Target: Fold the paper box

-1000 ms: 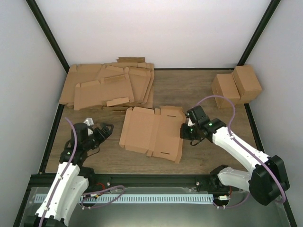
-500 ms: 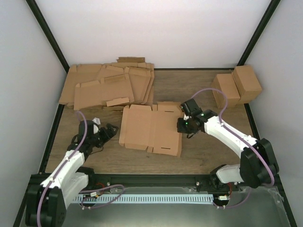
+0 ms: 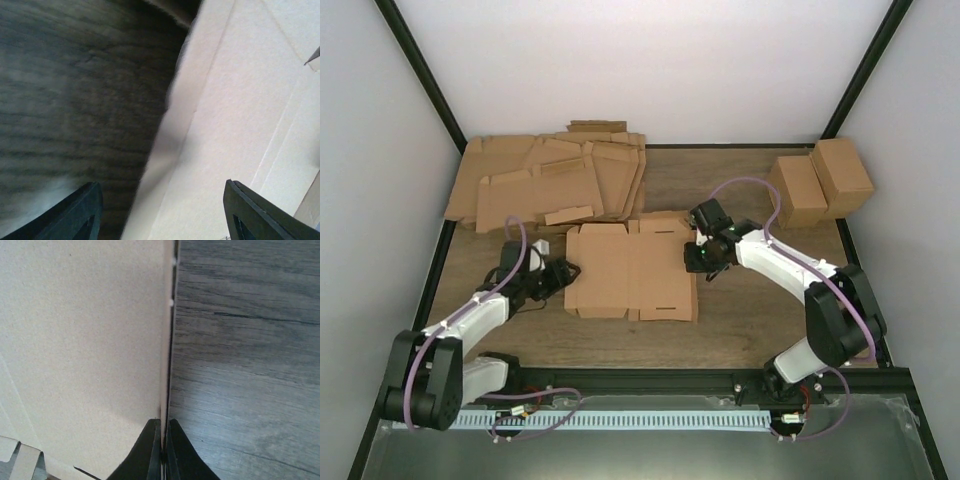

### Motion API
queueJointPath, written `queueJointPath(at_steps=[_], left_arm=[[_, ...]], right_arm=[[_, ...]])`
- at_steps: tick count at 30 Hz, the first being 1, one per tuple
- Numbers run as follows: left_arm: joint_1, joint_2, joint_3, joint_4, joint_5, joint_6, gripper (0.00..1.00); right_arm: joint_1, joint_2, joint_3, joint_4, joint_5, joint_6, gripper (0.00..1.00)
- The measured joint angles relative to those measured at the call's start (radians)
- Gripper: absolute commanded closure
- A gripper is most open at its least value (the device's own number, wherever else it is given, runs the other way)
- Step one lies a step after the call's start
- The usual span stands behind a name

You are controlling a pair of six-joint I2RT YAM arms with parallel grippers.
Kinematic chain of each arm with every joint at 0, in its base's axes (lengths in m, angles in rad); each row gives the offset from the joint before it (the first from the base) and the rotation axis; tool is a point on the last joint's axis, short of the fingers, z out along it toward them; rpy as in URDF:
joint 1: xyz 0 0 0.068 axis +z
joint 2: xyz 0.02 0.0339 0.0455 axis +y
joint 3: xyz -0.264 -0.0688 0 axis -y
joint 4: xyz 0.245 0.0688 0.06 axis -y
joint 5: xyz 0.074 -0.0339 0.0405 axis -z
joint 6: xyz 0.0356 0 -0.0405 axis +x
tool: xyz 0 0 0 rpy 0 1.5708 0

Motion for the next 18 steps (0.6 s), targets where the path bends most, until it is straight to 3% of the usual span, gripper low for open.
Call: queueJointPath(at_steps=[2,5,7,12,18], left_arm=[[-0.014,0.037,0.020,0.023,0.008,0.016,0.48],[-0.044,0.075,0.035,0.045,0.013,0.027,0.82],[-0.063,0.096,0.045,0.044,0.008,0.037,0.94],[-0.123,0.087,0.066,0.002,-0.039,0.050,0.95],[-0.283,-0.023,0.033,-0.027,-0.117,-0.049,0.95]], right_arm=[[0.000,0.013,0.006,0.005,-0.005,-0.011,0.99],[0.000,0.015,0.008,0.006,-0.010,-0.024,0.99],[-0.001,0.015,0.009,0.005,-0.007,-0.031,0.98],[-0.008,0.010,0.025,-0.034,0.045,-0.055,0.98],[-0.013,0.012,0.092,-0.089,0.103,-0.112,0.99]])
